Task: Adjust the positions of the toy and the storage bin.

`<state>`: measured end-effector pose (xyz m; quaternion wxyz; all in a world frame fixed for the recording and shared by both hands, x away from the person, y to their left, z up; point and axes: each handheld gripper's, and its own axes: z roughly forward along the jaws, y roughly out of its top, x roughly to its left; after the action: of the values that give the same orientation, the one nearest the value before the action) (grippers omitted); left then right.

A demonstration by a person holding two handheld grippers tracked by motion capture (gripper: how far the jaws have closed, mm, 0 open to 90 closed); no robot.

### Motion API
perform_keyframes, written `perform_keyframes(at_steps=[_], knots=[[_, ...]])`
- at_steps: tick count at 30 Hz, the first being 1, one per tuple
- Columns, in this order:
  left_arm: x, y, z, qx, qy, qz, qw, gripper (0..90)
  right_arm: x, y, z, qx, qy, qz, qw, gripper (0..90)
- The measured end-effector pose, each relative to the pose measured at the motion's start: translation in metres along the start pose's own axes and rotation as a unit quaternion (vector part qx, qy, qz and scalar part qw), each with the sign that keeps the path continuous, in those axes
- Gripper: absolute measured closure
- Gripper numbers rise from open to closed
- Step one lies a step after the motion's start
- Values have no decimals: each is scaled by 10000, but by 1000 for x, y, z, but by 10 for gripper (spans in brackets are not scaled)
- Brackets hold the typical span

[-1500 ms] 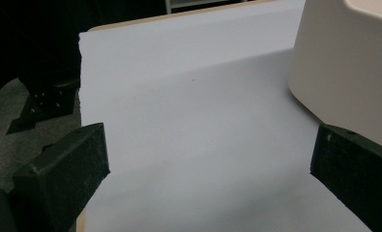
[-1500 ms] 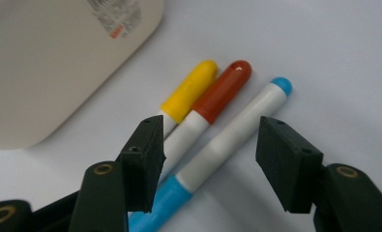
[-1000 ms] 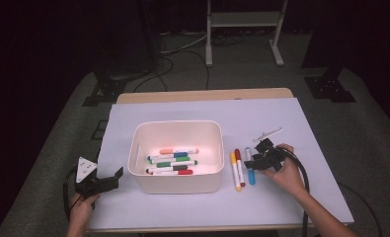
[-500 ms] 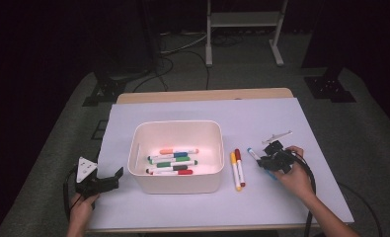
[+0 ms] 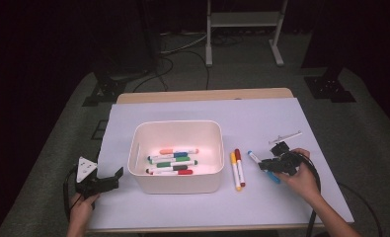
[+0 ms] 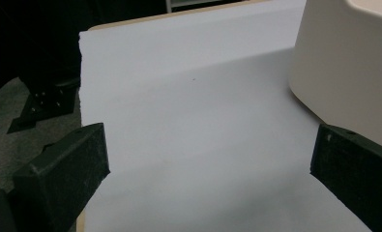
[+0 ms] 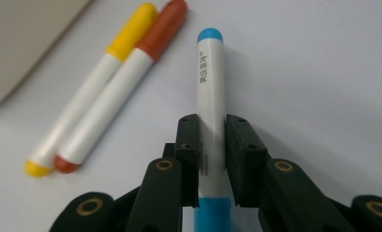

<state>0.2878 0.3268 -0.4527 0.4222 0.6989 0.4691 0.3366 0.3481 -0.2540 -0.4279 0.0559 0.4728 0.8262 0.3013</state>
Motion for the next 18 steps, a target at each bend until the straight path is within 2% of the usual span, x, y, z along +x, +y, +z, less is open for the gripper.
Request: perform_keyframes(at_steps=[12, 18], knots=[[0, 0, 0, 1, 11, 12, 10000, 0, 18, 5, -25, -203, 493, -139, 9985, 755], [0, 0, 0, -3, 7, 16, 10000, 0, 25, 13, -37, -291, 598, -226, 9975, 755]])
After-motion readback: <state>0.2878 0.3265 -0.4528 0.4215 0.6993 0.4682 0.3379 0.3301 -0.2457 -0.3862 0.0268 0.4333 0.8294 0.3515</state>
